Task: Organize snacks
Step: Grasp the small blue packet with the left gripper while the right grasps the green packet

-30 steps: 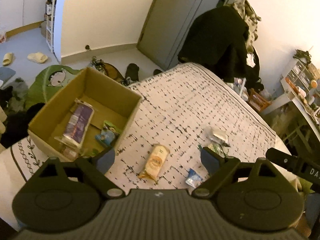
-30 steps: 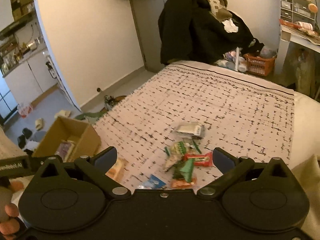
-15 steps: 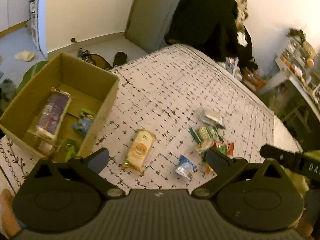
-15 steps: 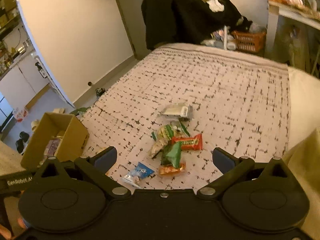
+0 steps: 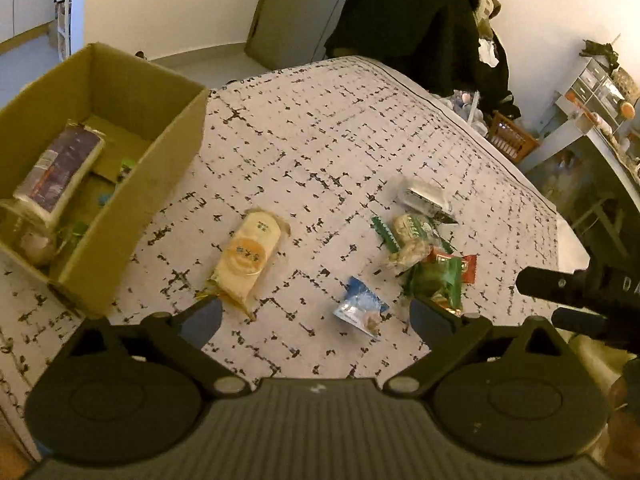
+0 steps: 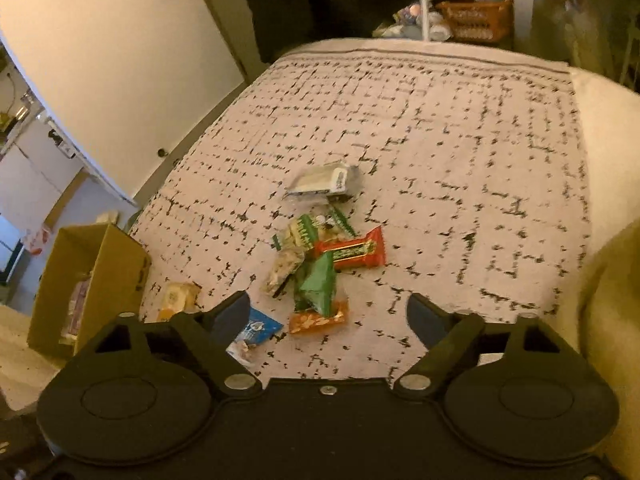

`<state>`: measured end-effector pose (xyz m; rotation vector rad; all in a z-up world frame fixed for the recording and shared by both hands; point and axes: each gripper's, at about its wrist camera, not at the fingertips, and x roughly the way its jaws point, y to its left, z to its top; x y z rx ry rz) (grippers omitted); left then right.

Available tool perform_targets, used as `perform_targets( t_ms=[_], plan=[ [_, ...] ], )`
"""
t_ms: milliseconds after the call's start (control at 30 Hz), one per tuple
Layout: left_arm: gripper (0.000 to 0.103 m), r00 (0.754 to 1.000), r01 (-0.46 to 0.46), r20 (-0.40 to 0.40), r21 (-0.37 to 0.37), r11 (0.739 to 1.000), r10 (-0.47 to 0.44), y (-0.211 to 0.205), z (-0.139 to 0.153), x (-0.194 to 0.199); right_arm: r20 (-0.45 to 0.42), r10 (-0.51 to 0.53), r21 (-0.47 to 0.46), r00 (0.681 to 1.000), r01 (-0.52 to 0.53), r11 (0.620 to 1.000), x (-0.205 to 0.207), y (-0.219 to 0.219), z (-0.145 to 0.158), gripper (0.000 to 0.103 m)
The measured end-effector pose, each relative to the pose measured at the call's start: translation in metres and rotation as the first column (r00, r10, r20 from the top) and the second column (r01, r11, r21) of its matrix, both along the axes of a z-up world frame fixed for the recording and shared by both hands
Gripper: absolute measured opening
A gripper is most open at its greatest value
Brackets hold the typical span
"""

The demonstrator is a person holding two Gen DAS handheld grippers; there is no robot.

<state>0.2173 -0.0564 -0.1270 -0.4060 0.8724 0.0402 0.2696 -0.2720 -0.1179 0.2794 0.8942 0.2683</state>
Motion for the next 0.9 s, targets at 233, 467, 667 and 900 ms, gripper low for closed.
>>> perform_targets(
  t_ms=[233, 467, 667, 900],
  plan=[
    [0.081, 0.999, 0.05, -0.019, -0.044, 0.998, -0.05, -0.015, -0.024, 0.021, -0.051, 0.034, -0.003, 0.998, -0.034, 0.999, 0.021, 0.012, -0.015, 0.068],
    [0.077, 0.993, 0.1, -0.053, -0.027, 0.995, -0.101, -0.032, -0.046, 0.04, -0.094, 0.052, -0.02, 0.994, -0.054, 0.998, 0.036, 0.025, -0.03, 0.067],
    [0.072, 0.992, 0.111, -0.061, -0.003, 0.994, -0.111, -0.036, -0.056, 0.052, -0.123, 0.038, -0.018, 0.992, -0.041, 0.999, 0.048, 0.031, -0.043, 0.056],
    [0.031, 0.992, 0.106, -0.06, -0.02, 0.994, -0.107, -0.036, -0.056, 0.056, -0.127, 0.011, 0.031, 0.992, -0.008, 0.999, 0.053, 0.026, -0.051, 0.024]
  ],
)
